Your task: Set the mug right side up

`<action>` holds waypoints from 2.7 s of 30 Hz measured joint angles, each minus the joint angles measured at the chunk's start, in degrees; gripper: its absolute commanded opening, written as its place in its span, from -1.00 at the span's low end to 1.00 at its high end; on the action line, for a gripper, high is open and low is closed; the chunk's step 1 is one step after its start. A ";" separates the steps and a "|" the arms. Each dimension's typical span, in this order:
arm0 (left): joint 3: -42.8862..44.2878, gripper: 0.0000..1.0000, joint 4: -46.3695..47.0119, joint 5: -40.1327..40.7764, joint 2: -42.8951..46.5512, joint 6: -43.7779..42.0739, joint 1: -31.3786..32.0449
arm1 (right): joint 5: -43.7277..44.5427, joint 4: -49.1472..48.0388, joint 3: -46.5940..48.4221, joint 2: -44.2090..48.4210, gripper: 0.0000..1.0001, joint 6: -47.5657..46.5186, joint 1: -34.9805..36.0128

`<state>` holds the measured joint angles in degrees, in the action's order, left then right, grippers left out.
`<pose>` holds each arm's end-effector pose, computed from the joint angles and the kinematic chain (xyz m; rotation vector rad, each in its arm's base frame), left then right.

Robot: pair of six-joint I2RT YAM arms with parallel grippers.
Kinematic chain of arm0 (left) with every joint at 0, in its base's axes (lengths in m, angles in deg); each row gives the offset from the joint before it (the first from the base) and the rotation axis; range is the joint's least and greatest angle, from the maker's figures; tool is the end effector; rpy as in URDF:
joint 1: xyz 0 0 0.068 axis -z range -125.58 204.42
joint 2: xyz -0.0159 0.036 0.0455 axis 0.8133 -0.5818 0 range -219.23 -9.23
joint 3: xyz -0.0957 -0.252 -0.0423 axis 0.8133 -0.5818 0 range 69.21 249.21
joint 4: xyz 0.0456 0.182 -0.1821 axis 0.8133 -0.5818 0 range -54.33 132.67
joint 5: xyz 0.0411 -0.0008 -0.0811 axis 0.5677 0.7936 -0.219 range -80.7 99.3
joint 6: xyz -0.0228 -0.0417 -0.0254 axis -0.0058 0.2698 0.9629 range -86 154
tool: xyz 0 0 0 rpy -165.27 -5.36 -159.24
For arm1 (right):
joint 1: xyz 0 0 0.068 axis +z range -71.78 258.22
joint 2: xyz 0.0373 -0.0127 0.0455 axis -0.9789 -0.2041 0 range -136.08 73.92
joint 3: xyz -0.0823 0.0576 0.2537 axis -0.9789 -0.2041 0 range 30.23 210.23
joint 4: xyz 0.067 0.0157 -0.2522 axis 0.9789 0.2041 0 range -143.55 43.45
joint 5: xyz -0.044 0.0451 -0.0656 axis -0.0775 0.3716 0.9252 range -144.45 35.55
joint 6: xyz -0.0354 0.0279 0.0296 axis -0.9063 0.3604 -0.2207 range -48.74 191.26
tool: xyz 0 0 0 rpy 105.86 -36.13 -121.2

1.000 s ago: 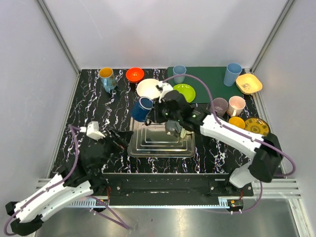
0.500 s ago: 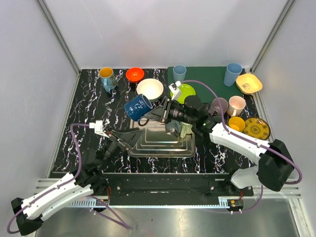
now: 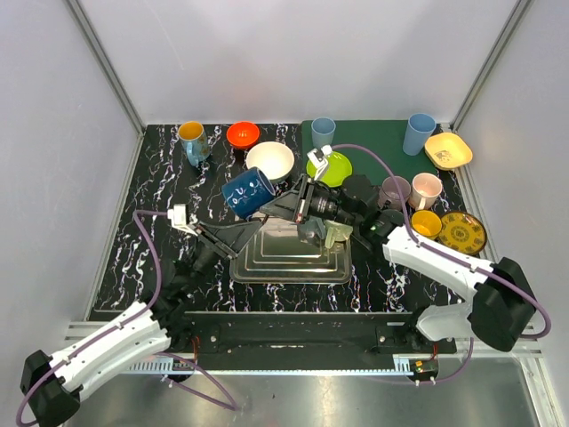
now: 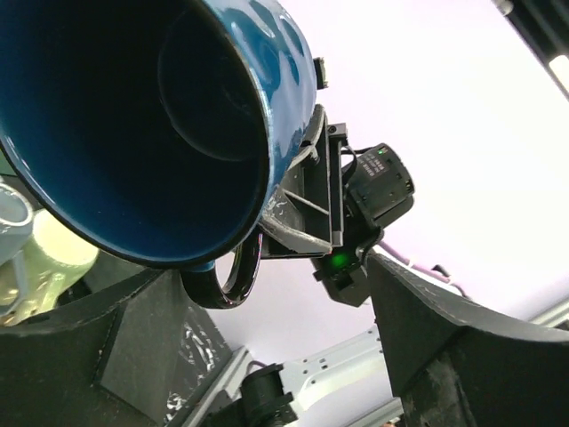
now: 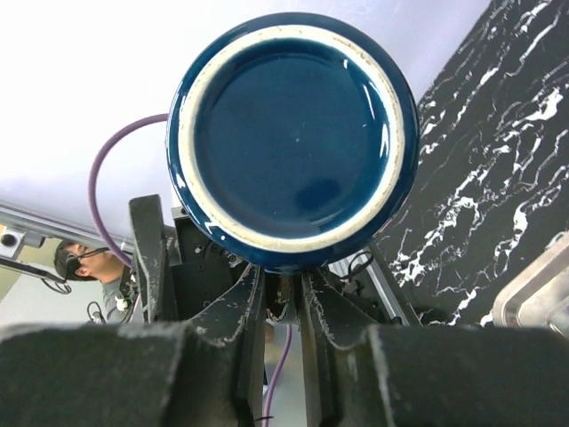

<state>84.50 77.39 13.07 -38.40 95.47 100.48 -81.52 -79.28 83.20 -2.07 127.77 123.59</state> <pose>0.1017 -0.1021 0.2807 -0.2485 1.3499 -1.5775 0.2067 0.2325 0.3342 -0.2720 1.8001 1.7050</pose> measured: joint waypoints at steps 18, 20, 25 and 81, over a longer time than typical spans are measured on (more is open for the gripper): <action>-1.18 -0.13 18.21 -9.53 -10.86 10.84 -4.74 | -2.49 -3.56 -0.87 2.97 -1.00 0.42 -0.15; -1.18 -0.34 19.80 -10.54 -12.04 12.13 -5.35 | -2.75 -3.63 -0.87 2.99 -1.00 0.31 -0.15; -1.18 -0.91 24.30 -12.66 -15.47 15.41 -6.75 | -3.67 -3.61 -1.05 3.85 -1.00 -0.35 -0.28; 48.13 -1.00 -59.82 7.23 -64.70 -32.59 -37.55 | 28.15 53.90 7.39 14.73 0.20 -30.69 0.07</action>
<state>132.63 17.57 20.31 -103.09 62.88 62.93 -53.37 -25.39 90.59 12.66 97.09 123.65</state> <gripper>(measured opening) 0.191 0.595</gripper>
